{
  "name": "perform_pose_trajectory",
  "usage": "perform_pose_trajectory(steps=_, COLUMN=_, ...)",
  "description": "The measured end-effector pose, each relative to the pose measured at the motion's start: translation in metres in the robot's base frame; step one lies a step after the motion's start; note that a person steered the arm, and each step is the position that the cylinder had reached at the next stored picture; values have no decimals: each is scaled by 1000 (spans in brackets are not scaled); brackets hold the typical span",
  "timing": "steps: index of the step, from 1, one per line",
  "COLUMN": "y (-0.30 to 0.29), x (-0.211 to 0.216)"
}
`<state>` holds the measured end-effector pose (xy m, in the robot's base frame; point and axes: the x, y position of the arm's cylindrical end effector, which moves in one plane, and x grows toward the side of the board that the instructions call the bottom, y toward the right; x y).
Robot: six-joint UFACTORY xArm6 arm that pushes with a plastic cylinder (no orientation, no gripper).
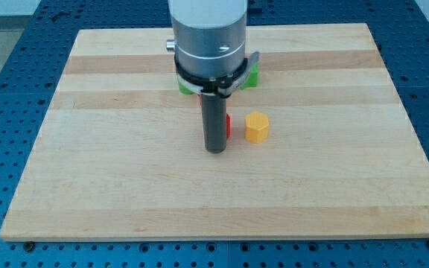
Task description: Slide yellow hexagon closer to the red circle
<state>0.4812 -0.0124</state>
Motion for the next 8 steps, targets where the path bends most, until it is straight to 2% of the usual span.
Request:
perform_pose_trajectory(steps=3, y=3, x=-24)
perform_pose_trajectory(steps=4, y=3, x=-18)
perform_pose_trajectory(steps=5, y=21, x=50)
perform_pose_trajectory(steps=6, y=78, x=49)
perform_pose_trajectory(steps=7, y=96, x=43)
perform_pose_trajectory(steps=8, y=94, x=18)
